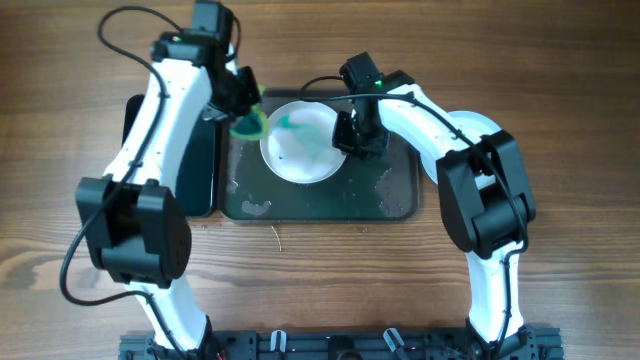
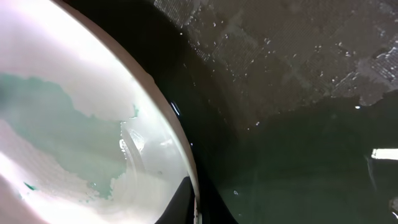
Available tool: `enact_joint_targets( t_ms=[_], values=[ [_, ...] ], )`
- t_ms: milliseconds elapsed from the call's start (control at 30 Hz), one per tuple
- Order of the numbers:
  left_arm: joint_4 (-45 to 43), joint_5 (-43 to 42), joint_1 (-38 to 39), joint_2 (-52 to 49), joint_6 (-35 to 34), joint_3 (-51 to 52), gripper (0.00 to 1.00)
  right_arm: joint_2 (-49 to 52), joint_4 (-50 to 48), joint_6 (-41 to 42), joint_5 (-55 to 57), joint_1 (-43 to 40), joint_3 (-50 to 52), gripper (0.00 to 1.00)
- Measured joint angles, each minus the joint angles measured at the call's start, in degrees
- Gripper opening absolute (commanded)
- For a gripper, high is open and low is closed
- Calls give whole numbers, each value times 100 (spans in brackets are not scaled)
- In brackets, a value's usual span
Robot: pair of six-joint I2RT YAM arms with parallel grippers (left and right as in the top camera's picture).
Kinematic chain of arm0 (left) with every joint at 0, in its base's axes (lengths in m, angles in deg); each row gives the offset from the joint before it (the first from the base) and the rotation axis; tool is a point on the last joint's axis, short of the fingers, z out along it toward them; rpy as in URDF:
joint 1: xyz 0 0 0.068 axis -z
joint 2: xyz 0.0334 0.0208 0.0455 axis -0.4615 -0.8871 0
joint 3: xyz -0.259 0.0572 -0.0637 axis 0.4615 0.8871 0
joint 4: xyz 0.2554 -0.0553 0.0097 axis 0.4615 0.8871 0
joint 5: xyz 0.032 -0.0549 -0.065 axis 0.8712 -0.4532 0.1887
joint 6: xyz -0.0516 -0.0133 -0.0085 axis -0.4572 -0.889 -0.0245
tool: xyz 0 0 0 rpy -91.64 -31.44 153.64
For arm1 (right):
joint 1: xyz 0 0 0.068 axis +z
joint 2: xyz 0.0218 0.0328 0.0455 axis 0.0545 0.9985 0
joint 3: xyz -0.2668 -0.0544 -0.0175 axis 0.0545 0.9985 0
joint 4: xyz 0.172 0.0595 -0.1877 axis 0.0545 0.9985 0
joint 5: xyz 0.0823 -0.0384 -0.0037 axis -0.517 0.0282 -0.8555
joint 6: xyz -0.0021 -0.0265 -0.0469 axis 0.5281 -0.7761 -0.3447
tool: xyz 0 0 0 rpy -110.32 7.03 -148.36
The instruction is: Clean dirty plates on tray and stack at the side
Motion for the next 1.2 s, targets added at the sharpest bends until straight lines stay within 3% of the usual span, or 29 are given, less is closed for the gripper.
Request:
enact_joint_targets(
  t_ms=[267,600,867,1000,1200],
  values=[
    [-1259,177,835,-17,-422,1340,4,-129,-345,-90,-7,13,271,4],
    [-2931,306,883,-7,-485,2524,4,-129,-387,-186,-26,15,271,4],
    [-4190,-1082,826,-13,297,2686,4,-129,-409,-197,-26,9,275,4],
    [-4339,-1067,850,-13,407,2686,4,-129,-409,-210,-26,9,275,4],
    [-3718,291,863,-13,-319,2671,4,-129,-483,-258,-57,15,280,4]
  ],
)
